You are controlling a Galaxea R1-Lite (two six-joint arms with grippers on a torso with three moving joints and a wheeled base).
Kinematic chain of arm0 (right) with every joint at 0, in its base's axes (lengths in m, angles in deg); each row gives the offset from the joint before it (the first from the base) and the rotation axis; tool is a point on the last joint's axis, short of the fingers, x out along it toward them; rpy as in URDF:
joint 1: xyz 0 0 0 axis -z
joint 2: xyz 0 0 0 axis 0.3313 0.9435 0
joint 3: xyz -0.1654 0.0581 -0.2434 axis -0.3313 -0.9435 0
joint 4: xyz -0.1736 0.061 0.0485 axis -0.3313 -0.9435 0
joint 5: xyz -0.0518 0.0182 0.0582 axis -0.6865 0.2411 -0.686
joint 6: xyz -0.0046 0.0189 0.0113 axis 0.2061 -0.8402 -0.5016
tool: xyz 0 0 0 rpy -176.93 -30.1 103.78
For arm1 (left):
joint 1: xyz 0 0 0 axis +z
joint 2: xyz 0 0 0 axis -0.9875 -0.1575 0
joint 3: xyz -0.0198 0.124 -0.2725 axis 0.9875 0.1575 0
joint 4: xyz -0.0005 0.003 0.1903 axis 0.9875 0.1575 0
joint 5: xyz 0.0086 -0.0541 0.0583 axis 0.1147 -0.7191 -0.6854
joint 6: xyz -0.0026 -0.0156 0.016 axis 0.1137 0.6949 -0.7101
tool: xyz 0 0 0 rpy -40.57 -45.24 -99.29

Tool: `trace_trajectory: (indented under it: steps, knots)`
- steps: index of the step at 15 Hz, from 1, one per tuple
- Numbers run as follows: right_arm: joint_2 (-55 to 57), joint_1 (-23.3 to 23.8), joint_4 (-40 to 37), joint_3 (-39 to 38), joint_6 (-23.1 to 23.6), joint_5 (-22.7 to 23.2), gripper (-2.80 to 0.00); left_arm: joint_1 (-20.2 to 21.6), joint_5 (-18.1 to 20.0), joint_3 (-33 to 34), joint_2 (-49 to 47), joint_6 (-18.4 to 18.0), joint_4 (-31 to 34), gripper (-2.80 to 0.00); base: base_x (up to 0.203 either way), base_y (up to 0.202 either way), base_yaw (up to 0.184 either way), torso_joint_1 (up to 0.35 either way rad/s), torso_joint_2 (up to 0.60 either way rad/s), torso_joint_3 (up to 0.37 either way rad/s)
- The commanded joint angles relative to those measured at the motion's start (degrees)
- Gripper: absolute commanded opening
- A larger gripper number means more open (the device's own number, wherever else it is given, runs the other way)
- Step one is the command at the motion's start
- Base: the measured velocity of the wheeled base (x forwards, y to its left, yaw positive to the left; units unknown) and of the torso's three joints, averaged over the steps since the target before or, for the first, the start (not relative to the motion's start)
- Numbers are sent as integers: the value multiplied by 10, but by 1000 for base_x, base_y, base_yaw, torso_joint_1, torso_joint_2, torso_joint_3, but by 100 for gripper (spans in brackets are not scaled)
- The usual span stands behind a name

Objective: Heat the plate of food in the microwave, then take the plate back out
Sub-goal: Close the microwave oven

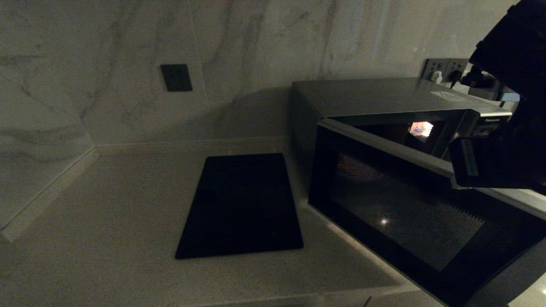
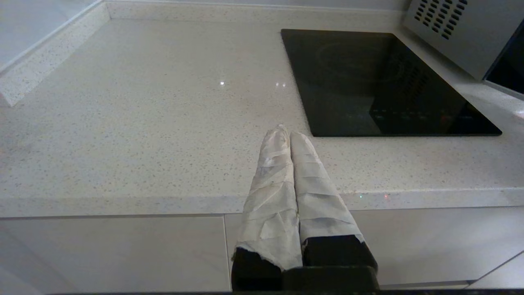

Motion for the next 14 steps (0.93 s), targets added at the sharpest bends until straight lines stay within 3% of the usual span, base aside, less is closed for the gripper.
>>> trace_trajectory:
  steps: [1,14]
  knots:
    - [-1,39,-3,-11,-2,-1,-280,0,0,0,-1,1,0,-280,0,0,0,0,0,0]
    - [55,176,33,-7,-3,0,-280,0,0,0,-1,1,0,-280,0,0,0,0,0,0]
